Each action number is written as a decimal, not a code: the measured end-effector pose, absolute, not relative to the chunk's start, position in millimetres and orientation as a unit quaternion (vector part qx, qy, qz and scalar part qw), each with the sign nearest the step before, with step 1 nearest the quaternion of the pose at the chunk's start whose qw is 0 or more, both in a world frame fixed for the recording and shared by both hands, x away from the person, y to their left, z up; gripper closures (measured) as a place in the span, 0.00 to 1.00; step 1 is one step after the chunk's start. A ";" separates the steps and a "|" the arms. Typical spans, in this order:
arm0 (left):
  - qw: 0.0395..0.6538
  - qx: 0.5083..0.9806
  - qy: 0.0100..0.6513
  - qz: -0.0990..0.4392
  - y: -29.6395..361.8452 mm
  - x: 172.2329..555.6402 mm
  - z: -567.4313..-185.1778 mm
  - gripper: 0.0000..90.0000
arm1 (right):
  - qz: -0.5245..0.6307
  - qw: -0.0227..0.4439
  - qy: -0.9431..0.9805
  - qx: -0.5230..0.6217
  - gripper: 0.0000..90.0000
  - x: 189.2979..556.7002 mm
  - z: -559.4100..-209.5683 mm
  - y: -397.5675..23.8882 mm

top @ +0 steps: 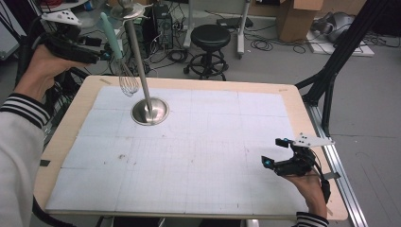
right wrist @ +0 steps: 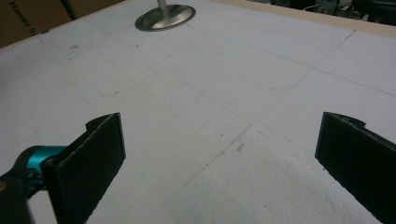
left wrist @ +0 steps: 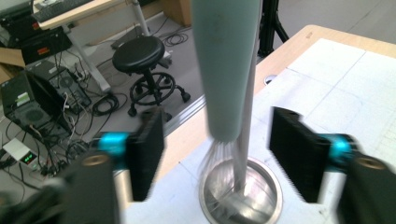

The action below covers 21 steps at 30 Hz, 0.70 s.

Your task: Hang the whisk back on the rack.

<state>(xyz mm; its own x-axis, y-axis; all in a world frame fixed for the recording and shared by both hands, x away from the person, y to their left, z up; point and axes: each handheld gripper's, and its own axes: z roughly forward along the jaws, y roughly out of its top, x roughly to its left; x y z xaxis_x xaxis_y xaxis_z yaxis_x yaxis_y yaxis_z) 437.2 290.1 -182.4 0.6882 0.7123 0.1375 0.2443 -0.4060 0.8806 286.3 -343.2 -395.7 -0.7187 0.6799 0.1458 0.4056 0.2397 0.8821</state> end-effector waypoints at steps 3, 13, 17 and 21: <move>0.482 0.792 0.293 0.232 298.6 425.5 -184.3 0.27 | 0.511 0.135 0.775 0.347 0.01 286.7 -394.5 -342.8; 0.492 0.787 0.291 0.232 322.9 392.7 -208.3 0.02 | 0.515 0.135 0.774 0.343 0.01 286.7 -393.0 -342.8; 0.515 0.774 0.288 0.231 331.2 372.3 -220.0 0.02 | 0.515 0.137 0.774 0.342 0.01 286.8 -392.4 -341.8; 0.529 0.766 0.283 0.230 335.5 352.7 -235.1 0.02 | 0.515 0.137 0.774 0.342 0.01 287.2 -392.6 -341.6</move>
<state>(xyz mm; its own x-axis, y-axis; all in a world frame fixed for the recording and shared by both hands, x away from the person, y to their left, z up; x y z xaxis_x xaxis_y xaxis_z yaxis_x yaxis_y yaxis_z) 352.7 335.5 -235.1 0.7340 0.6770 0.0533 0.1896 -0.2797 0.9412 287.2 -341.6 -392.6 -0.7291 0.6700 0.1396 0.3871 0.2355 0.8914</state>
